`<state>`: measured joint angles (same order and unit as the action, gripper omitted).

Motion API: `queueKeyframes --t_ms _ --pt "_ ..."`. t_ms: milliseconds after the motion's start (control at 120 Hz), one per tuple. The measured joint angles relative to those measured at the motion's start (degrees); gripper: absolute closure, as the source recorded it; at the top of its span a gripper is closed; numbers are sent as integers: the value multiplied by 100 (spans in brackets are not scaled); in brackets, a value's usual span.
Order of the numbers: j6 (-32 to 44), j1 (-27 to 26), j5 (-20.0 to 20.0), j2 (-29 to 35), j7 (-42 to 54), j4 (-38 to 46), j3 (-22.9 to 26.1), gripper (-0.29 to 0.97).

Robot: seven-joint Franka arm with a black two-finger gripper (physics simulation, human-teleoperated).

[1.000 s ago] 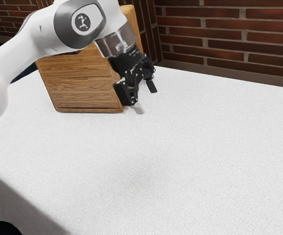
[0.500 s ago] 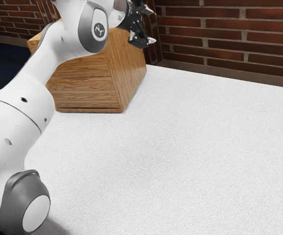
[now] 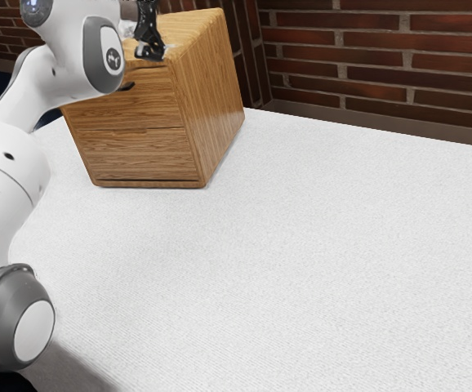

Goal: Pull the drawer handle with one arm to open the drawer

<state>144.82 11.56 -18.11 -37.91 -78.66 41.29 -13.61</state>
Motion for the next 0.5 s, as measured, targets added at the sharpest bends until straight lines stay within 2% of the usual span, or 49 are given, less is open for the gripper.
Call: queueKeyframes --t_ms 75,200,500 --pt "-4 120 18 223 90 407 -37 0" --pt "-332 398 36 387 217 543 -179 0" --pt "-1738 433 54 459 432 587 -626 0"
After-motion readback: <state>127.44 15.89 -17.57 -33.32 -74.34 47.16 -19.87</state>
